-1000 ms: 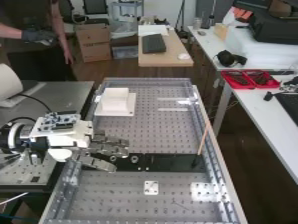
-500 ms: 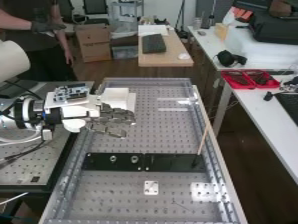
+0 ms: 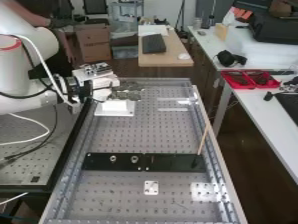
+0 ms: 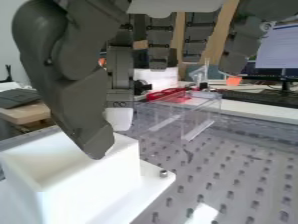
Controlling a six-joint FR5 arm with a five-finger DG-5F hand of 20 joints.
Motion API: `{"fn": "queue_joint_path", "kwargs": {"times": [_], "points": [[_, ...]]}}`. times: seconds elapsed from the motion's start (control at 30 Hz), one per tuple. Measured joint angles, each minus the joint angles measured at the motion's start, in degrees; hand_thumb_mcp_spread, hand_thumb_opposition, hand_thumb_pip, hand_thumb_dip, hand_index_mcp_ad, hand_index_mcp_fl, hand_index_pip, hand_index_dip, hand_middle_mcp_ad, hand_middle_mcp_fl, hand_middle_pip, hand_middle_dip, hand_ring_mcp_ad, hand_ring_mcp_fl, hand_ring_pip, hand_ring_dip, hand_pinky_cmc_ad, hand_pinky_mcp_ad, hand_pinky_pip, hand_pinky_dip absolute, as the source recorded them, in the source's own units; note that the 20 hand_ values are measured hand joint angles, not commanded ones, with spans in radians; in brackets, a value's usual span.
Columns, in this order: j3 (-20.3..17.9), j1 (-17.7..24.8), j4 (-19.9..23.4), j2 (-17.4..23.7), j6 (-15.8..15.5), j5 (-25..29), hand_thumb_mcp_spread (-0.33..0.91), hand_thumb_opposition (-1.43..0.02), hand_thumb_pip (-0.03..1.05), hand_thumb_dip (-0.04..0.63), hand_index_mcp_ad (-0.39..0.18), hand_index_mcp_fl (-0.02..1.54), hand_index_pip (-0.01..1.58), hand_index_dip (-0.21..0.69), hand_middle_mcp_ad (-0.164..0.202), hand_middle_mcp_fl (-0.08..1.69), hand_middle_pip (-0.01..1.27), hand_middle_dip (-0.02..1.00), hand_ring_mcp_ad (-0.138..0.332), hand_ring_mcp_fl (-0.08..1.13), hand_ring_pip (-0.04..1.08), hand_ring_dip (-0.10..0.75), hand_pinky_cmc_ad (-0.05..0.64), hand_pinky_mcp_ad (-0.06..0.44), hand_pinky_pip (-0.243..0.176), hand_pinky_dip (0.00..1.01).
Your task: Grab the smaller nut and place it in the white container
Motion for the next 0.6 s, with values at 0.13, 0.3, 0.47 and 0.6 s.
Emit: {"fn": "queue_joint_path", "kwargs": {"times": [0.13, 0.3, 0.47, 0.6], "points": [[1.6, 3.0, -0.2, -1.6, 0.9, -1.2, 0.42, -0.97, 0.66, 0.215, -0.131, 0.38, 1.52, 0.169, 0.059, 0.05, 0.13, 0.24, 0.138, 0.0, 0.1, 0.127, 0.346, 0.295, -0.026, 0.18], [2.5, 5.6, 0.7, -3.0, 2.5, -1.9, 0.42, -0.97, 0.66, 0.215, -0.131, 0.38, 1.52, 0.169, 0.058, 0.05, 0.13, 0.24, 0.138, 0.0, 0.09, 0.127, 0.346, 0.295, -0.026, 0.18], [2.5, 7.4, 1.9, -3.8, 4.0, -1.9, 0.42, -0.97, 0.66, 0.215, -0.131, 0.38, 1.52, 0.169, 0.061, 0.05, 0.13, 0.24, 0.138, 0.0, 0.1, 0.127, 0.346, 0.295, -0.026, 0.18], [2.4, 8.1, 2.4, -4.2, 4.5, -1.5, 0.42, -0.97, 0.66, 0.215, -0.131, 0.38, 1.52, 0.169, 0.061, 0.05, 0.13, 0.24, 0.138, 0.0, 0.1, 0.127, 0.346, 0.295, -0.026, 0.18]]}}
